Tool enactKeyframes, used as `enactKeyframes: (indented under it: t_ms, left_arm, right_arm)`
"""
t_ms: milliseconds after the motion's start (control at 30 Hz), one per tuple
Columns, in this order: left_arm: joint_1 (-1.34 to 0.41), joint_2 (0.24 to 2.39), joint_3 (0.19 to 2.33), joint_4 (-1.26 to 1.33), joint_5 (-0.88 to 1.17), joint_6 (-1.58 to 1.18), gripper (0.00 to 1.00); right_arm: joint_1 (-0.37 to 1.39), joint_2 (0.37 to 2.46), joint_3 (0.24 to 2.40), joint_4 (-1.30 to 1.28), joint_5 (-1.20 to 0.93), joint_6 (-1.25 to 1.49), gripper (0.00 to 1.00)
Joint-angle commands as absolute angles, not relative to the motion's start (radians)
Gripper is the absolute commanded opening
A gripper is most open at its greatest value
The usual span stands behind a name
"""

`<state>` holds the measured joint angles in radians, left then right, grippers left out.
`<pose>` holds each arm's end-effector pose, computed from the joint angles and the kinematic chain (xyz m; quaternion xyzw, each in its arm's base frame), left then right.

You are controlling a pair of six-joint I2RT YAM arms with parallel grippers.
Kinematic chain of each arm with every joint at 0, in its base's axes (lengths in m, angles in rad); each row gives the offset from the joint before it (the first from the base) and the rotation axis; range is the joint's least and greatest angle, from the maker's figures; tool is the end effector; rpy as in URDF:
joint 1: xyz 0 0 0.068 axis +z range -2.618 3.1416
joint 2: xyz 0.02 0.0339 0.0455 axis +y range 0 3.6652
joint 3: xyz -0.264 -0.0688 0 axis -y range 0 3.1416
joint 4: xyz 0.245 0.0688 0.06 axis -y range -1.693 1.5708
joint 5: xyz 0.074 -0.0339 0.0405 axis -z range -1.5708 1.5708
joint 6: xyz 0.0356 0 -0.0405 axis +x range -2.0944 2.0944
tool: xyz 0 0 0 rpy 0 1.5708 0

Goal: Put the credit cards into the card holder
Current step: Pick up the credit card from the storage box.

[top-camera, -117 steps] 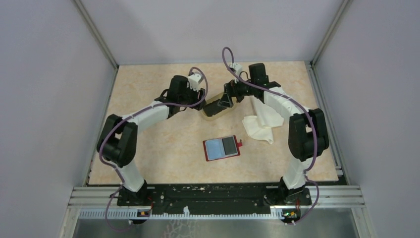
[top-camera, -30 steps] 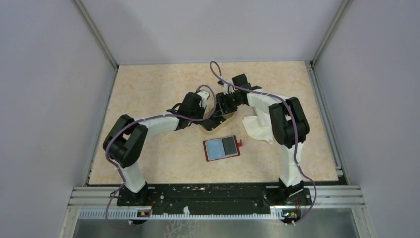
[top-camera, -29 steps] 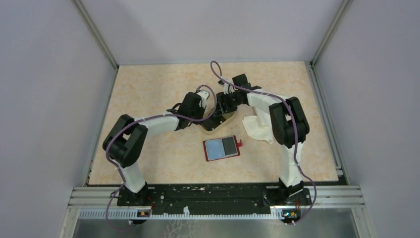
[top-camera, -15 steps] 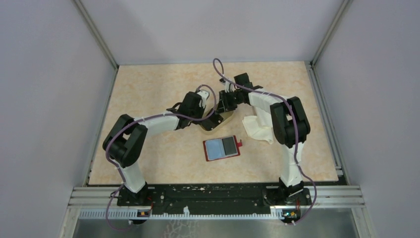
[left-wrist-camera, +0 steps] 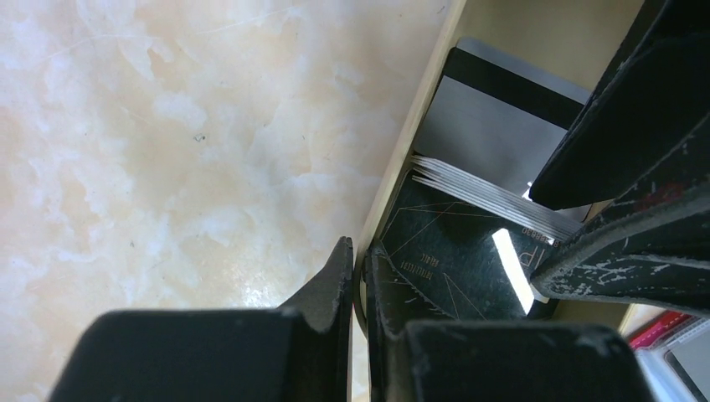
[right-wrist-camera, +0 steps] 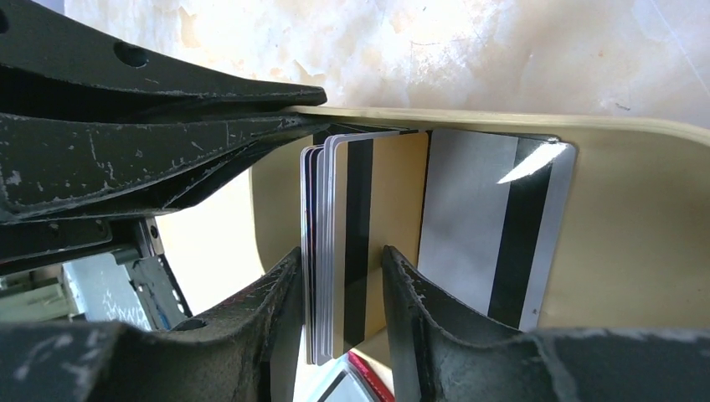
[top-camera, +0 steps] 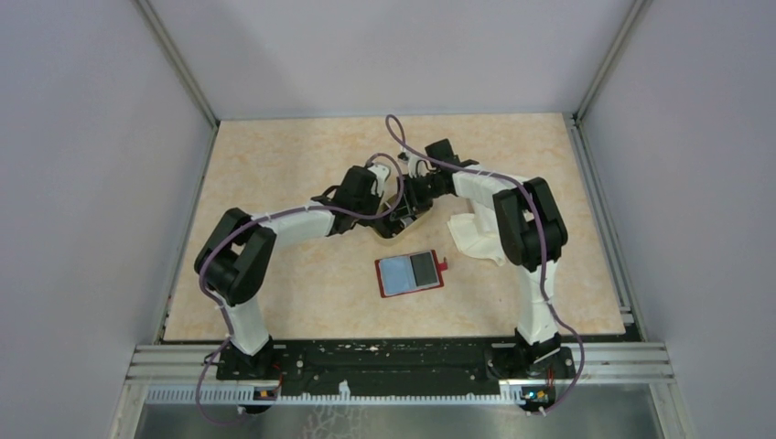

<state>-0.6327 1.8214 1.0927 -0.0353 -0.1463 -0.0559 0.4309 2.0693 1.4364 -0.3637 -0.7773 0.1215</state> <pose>0.3152 -0.2247 0.1753 0.2334 0.8875 -0.0689 0.3912 0.3832 0.2036 0.1654 -0.2428 0.8604 0.4211 0.1530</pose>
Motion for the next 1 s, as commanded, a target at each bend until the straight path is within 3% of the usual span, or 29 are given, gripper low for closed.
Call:
enactKeyframes:
  t_ms: [0, 300, 533, 567, 700, 800, 833, 967]
  left_arm:
    - [-0.632, 1.841, 1.155, 0.013, -0.166, -0.039, 0.0]
    - [-0.633, 1.866, 1.189, 0.004, -0.16, 0.028, 0.0]
    - [-0.632, 1.896, 1.22, 0.005, -0.143, 0.096, 0.0]
    - [-0.632, 1.902, 1.228, 0.005, -0.144, 0.102, 0.0]
    - [-0.631, 1.937, 1.272, -0.028, -0.138, 0.116, 0.0]
    - [-0.63, 1.965, 1.311, -0.055, -0.135, 0.116, 0.0]
    - [-0.63, 1.972, 1.32, -0.063, -0.135, 0.109, 0.01]
    - [-0.616, 1.97, 1.331, -0.071, -0.121, 0.066, 0.23]
  right_arm:
    - [0.446, 2.082, 1.465, -0.42, -0.665, 0.082, 0.38]
    - [0.425, 2.067, 1.471, -0.427, -0.636, 0.068, 0.25]
    - [0.379, 2.065, 1.471, -0.411, -0.75, 0.071, 0.31]
    - [0.367, 2.063, 1.464, -0.402, -0.764, 0.076, 0.29]
    - [0.328, 2.063, 1.453, -0.386, -0.812, 0.095, 0.04]
    - [0.318, 2.064, 1.448, -0.375, -0.826, 0.107, 0.0]
    - [0.315, 2.063, 1.446, -0.369, -0.836, 0.113, 0.0]
    - [0.309, 2.064, 1.437, -0.351, -0.862, 0.133, 0.0]
